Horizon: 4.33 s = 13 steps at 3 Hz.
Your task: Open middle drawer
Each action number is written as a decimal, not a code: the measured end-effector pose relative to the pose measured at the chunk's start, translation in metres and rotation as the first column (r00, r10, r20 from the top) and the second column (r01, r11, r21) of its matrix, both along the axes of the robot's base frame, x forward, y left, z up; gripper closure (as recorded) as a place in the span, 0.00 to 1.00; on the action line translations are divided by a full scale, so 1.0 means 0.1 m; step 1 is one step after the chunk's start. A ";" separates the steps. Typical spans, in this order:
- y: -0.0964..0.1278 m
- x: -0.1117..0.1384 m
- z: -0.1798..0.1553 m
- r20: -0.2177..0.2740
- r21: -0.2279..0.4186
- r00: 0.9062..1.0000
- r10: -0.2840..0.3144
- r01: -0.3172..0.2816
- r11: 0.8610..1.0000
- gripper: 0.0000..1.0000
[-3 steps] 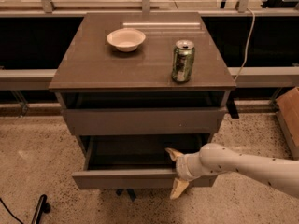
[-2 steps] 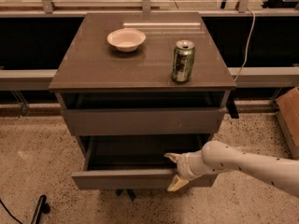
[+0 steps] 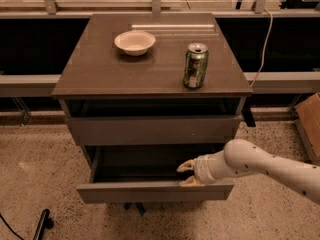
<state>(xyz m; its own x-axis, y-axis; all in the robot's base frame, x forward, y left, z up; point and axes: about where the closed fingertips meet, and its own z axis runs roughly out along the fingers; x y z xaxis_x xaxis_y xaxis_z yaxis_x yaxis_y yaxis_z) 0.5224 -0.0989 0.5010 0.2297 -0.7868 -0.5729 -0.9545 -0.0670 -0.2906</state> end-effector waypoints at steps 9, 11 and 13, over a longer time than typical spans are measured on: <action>0.34 0.27 -0.97 -0.125 0.087 0.990 0.060 -0.049 0.995 1.00; 0.43 -0.17 -0.92 -0.146 0.105 0.978 0.149 -0.135 0.985 1.00; 0.56 -0.63 -0.96 -0.193 0.146 0.954 0.231 -0.205 0.968 1.00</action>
Offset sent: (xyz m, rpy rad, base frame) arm 0.0707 0.0029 -0.0043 0.0511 0.0343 -0.0677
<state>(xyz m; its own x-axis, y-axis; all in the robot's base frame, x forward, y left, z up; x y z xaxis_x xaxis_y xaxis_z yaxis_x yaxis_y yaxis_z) 0.4598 -0.0426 0.4051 0.2538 -0.6516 -0.7148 -0.9606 -0.2562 -0.1074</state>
